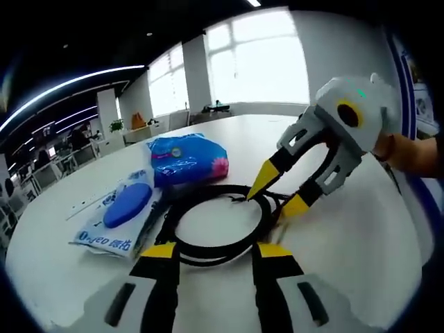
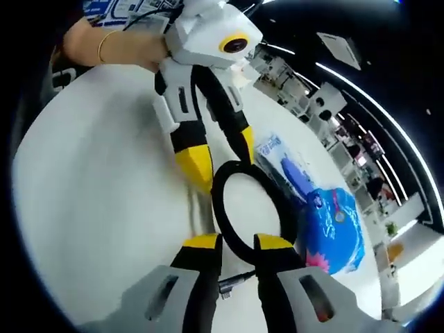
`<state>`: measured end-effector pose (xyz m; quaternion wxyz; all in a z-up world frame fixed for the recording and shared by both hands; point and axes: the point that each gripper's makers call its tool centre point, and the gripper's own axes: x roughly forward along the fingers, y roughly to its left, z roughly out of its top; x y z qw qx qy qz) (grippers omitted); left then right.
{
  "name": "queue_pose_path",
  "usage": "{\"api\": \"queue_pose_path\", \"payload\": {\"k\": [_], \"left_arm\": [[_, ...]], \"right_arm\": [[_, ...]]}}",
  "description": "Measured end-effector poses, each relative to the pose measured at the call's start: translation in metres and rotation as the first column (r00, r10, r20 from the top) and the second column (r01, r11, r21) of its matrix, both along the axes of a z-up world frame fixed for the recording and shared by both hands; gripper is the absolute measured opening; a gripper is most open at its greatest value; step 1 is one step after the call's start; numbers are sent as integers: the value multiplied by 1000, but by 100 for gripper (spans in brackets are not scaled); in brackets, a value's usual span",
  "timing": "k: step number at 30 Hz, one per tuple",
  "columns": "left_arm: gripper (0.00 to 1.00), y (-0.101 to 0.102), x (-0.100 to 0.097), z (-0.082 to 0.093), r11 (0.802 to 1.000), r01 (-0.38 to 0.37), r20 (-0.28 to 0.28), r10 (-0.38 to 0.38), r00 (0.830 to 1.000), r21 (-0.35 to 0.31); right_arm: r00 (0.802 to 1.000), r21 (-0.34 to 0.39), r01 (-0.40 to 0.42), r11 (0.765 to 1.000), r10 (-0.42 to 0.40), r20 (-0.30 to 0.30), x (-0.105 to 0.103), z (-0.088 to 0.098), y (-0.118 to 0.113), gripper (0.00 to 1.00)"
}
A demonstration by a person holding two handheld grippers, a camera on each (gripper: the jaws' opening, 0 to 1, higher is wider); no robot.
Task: Arrange the tabletop items into an orderly group along one side of the table until the central work area is clear of visible clutter.
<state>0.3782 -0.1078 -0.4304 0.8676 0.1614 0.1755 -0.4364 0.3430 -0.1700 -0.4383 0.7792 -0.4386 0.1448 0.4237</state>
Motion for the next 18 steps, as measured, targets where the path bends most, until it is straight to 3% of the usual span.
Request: {"api": "queue_pose_path", "payload": {"k": [8, 12, 16, 18], "left_arm": [[41, -1, 0, -1, 1000, 2, -1, -2, 1000, 2], [41, -2, 0, -2, 1000, 4, 2, -4, 1000, 10], [40, -5, -2, -2, 1000, 9, -14, -9, 1000, -10], [39, -6, -2, -2, 1000, 12, -16, -13, 1000, -12]], "right_arm": [[1000, -12, -10, 1000, 10, 2, -1, -2, -1, 14], [999, -61, -34, 998, 35, 28, -2, -3, 0, 11], [992, -156, -96, 983, 107, 64, -6, -7, 2, 5], [991, -158, -96, 983, 108, 73, -6, -7, 4, 4]]}}
